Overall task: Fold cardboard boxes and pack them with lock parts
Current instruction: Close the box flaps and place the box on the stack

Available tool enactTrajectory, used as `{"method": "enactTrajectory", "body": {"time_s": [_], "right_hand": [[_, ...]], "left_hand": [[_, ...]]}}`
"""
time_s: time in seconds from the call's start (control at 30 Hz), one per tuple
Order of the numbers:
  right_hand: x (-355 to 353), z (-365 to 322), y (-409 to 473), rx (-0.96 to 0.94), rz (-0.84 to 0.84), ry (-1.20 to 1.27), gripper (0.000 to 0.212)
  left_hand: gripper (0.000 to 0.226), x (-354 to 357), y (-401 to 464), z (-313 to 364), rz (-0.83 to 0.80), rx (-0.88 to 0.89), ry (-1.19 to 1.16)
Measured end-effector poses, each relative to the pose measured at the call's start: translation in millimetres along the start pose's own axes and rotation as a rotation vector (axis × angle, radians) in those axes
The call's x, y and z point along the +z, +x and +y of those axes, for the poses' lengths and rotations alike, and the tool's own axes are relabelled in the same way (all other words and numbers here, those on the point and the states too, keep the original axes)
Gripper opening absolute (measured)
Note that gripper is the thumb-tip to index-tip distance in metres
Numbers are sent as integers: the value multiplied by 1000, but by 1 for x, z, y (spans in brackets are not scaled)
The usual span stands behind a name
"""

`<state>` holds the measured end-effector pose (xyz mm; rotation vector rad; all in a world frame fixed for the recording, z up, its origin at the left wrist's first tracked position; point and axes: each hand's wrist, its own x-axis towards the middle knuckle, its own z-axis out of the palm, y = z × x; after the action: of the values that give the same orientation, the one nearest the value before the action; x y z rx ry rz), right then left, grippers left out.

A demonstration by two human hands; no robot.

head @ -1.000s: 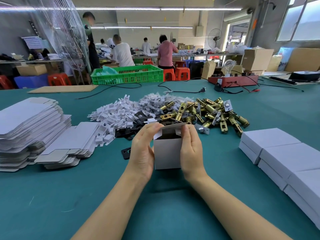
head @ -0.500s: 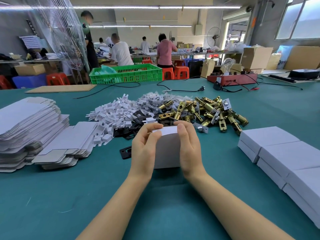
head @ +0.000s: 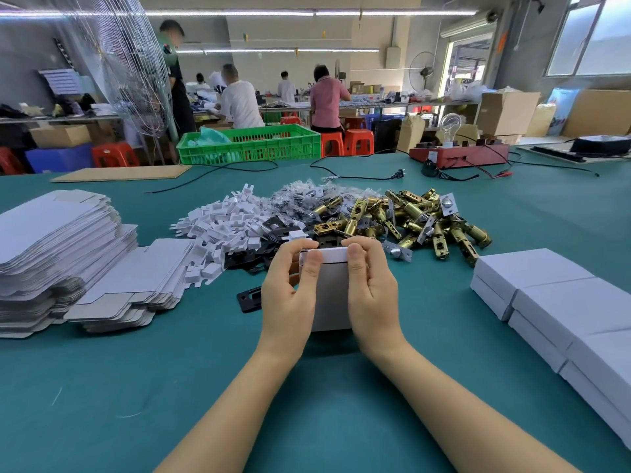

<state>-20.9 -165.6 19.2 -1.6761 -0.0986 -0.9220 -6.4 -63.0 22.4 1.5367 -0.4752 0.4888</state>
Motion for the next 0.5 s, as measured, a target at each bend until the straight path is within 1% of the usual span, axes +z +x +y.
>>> {"method": "enactTrajectory", "body": {"time_s": [0.13,0.5], "right_hand": [[0,0,0,-22,12,-5,15],[2,3,-2,-67,30,-54,15]], "left_hand": [[13,1,0,0,-14,31,-5],[13,1,1,-2,-33,47,23]]}}
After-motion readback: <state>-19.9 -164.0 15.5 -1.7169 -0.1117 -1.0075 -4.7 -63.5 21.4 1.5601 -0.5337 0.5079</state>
